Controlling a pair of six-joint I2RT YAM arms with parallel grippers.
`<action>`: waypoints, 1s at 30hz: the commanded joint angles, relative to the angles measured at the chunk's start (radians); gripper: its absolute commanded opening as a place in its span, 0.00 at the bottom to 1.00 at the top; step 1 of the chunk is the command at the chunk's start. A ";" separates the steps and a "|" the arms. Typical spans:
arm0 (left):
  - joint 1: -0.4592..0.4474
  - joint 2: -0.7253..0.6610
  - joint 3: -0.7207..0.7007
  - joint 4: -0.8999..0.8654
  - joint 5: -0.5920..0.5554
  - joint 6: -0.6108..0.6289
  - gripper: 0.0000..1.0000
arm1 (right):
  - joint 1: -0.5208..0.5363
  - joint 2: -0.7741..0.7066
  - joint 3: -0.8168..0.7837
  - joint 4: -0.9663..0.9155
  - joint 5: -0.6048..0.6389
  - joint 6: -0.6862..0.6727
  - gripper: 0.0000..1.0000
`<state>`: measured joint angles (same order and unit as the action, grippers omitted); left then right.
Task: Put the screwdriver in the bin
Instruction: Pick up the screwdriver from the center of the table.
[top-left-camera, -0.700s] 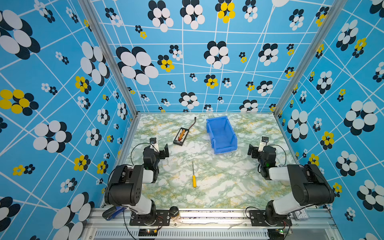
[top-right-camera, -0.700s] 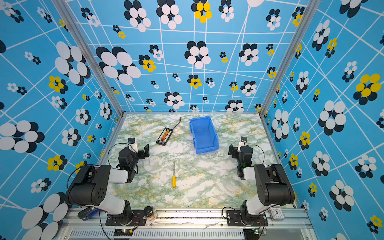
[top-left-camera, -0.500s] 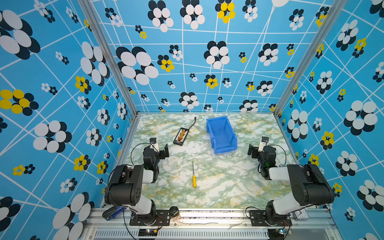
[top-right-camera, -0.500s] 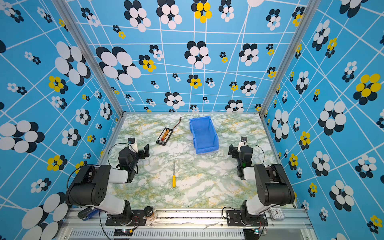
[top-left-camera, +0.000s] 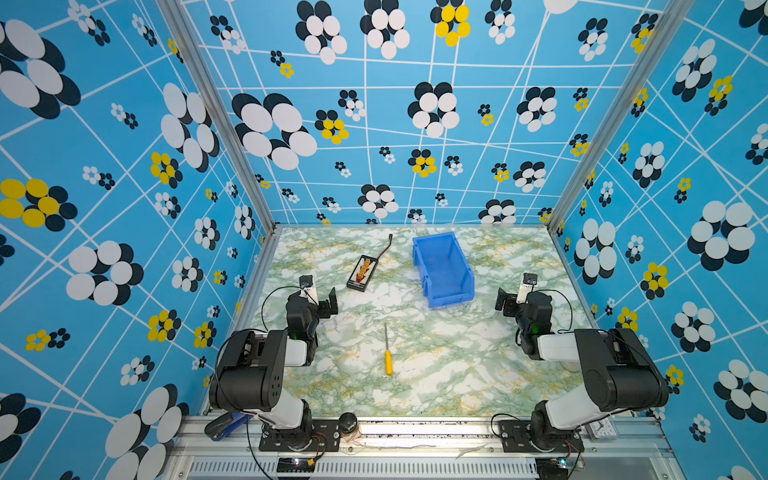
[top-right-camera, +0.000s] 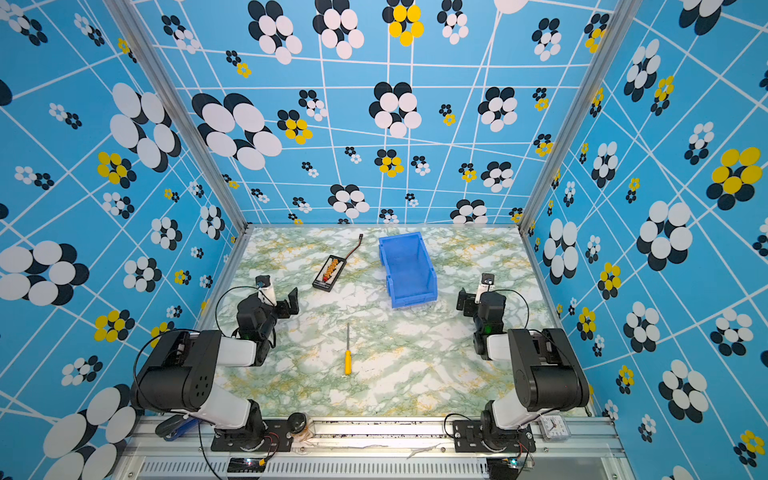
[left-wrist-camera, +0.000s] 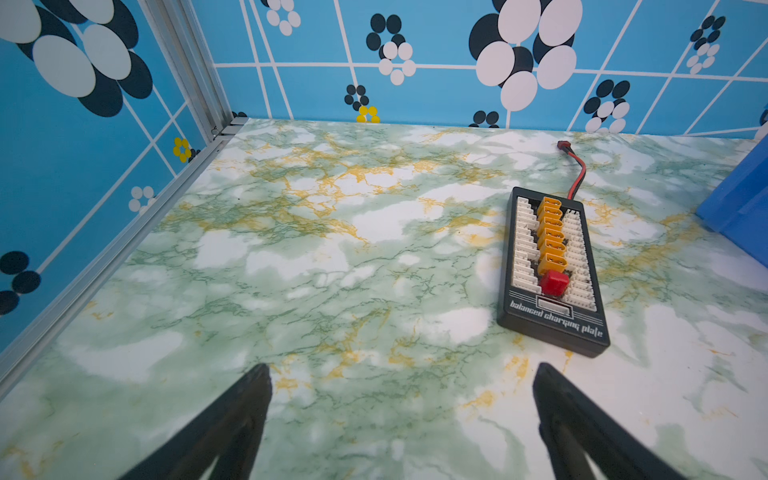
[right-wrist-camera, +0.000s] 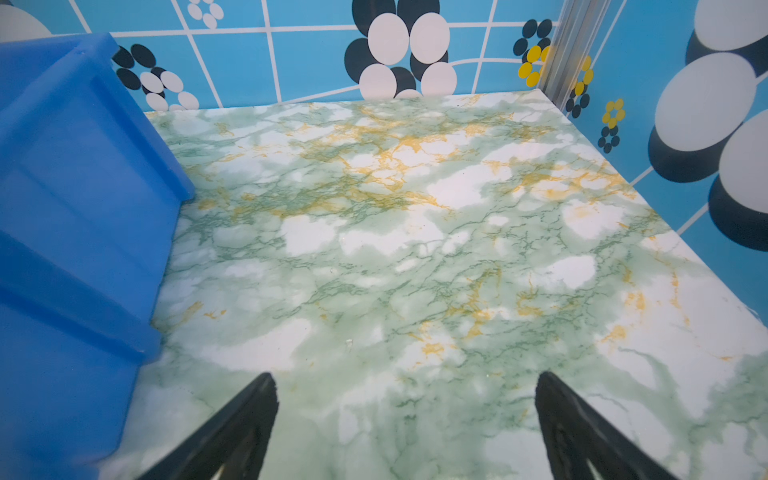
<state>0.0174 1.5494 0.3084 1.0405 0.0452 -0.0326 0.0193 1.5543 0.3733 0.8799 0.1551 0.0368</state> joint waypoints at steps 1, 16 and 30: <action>-0.007 0.003 0.006 0.014 0.013 0.016 0.99 | 0.007 -0.007 0.016 0.016 0.014 -0.009 0.99; -0.007 0.004 0.006 0.014 0.014 0.016 0.99 | 0.007 -0.007 0.018 0.013 0.012 -0.007 0.99; -0.007 0.004 -0.005 0.032 0.221 0.086 0.99 | 0.007 -0.184 0.226 -0.472 0.062 0.003 0.99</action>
<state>0.0174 1.5494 0.3084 1.0477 0.2321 0.0315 0.0193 1.4334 0.5385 0.5953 0.1947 0.0376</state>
